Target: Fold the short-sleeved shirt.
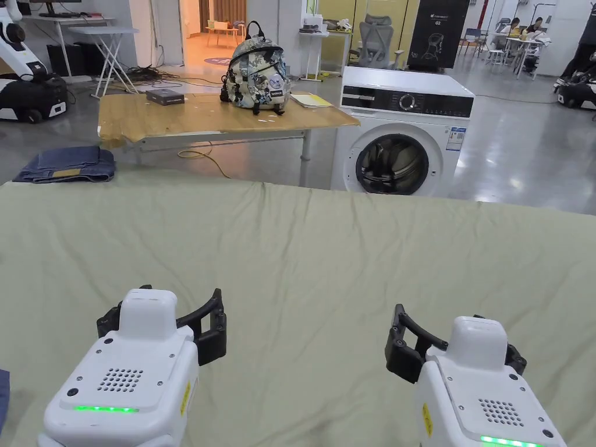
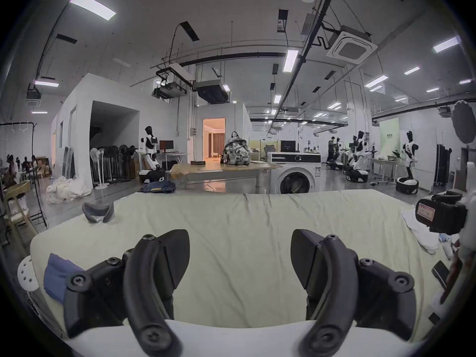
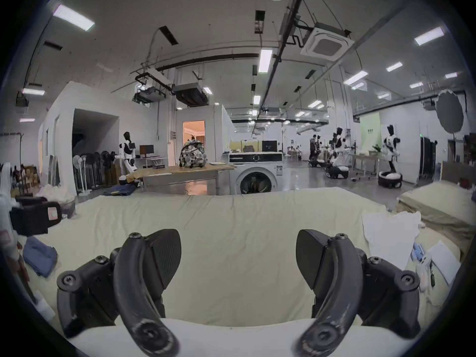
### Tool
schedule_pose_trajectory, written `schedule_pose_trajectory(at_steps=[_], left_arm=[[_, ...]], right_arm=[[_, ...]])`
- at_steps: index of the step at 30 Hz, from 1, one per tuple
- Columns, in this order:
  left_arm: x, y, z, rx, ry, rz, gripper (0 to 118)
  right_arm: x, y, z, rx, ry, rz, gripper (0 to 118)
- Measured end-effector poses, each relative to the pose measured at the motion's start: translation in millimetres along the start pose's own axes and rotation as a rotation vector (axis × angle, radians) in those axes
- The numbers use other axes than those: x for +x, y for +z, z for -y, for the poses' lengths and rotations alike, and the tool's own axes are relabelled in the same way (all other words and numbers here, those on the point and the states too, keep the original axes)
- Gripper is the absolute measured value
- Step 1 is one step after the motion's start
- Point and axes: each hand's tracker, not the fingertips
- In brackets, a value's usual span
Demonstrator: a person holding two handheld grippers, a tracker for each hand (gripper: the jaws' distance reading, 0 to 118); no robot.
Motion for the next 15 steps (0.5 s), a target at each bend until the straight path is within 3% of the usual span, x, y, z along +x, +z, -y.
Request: schedule_pose_trajectory(at_steps=[4,11,15], left_arm=[[-1.7,-0.1,-0.4,-0.004,0.019,0.008,82],[-8.5,-5.1,1.7,-0.011,0.057,-0.019,82],[-13.8,-7.1,2.7,0.001,0.085,0.009,82]], right_arm=[[-0.5,-3.8,-2.8,-0.038,-0.058,0.064,94],[7.7,-5.9,-10.1,-0.061,-0.132,0.048,94],[3.1,-11.0,-20.0,-0.125,-0.162,0.174,94]])
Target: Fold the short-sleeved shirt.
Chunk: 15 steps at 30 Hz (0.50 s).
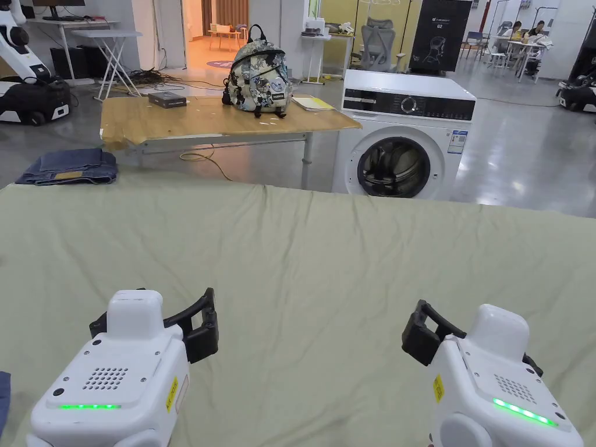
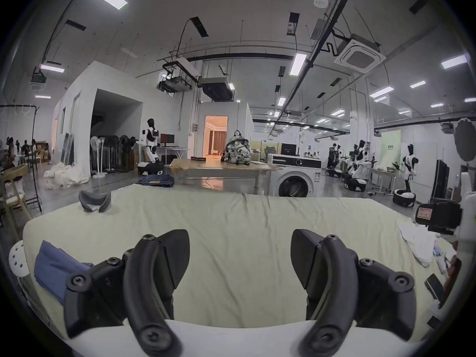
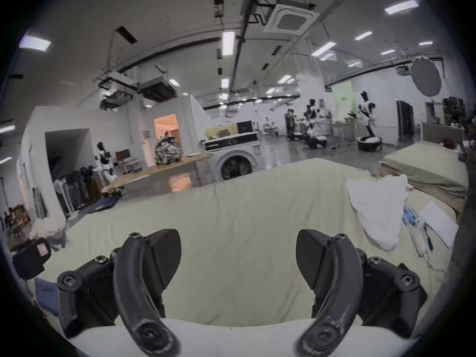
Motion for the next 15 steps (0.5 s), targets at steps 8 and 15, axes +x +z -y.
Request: schedule_pose_trajectory(at_steps=[8,15], left_arm=[[6.9,-2.3,1.2,0.019,-0.116,-0.077,82],[8.4,-5.8,1.1,-0.012,-0.148,-0.068,82]], right_arm=[[-3.3,-4.1,-4.8,-0.052,0.004,-0.018,94],[-6.9,-10.7,3.0,-0.055,0.057,0.006,94]])
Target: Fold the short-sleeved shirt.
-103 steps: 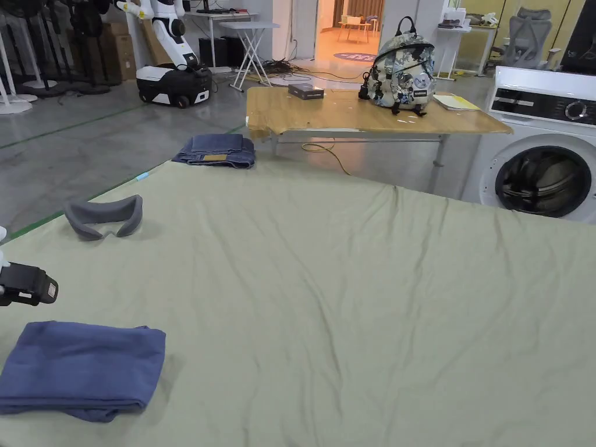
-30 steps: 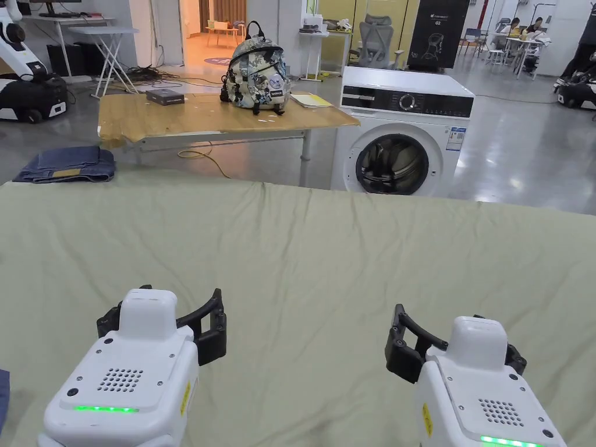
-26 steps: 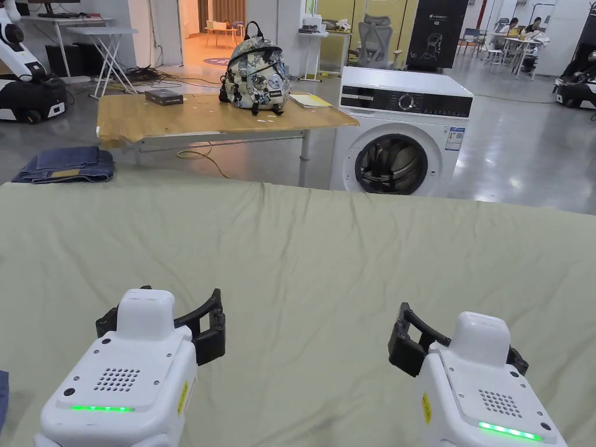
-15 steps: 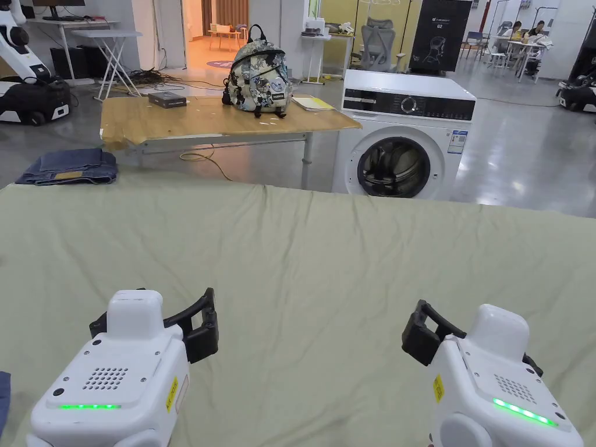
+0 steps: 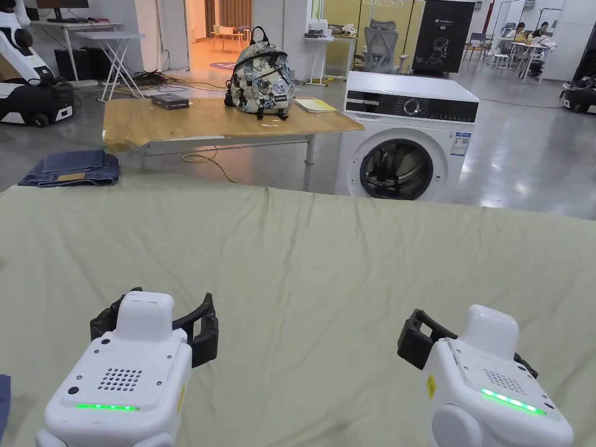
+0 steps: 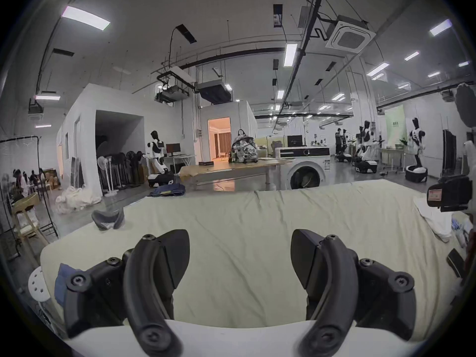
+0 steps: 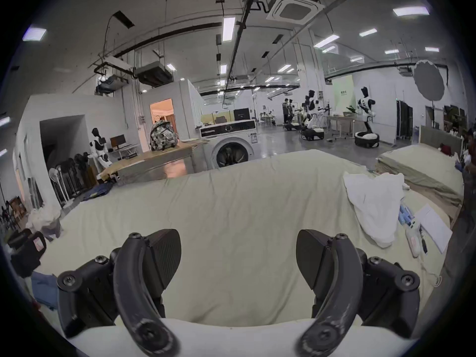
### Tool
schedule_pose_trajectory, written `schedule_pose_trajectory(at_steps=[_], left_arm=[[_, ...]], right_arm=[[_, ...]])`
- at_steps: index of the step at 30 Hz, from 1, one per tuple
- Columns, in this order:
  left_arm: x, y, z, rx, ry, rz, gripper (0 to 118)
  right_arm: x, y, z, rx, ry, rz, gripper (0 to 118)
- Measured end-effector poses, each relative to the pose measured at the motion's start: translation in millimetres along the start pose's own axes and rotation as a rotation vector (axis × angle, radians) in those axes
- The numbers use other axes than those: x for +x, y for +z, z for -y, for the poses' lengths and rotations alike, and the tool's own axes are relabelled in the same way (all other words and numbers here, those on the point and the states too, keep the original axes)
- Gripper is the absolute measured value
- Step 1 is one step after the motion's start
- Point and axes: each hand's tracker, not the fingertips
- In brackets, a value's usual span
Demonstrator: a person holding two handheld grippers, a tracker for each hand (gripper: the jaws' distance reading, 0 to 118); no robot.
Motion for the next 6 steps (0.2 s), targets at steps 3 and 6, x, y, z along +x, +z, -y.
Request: schedule_pose_trajectory(at_steps=[3,6], left_arm=[[-0.6,-0.8,1.1,-0.007,0.008,0.006,82],[-0.5,-3.9,4.2,-0.009,0.012,0.0,82]], right_arm=[[-1.3,-0.9,2.0,-0.001,0.046,0.003,94],[-1.0,-0.8,0.8,-0.039,0.052,-0.025,94]])
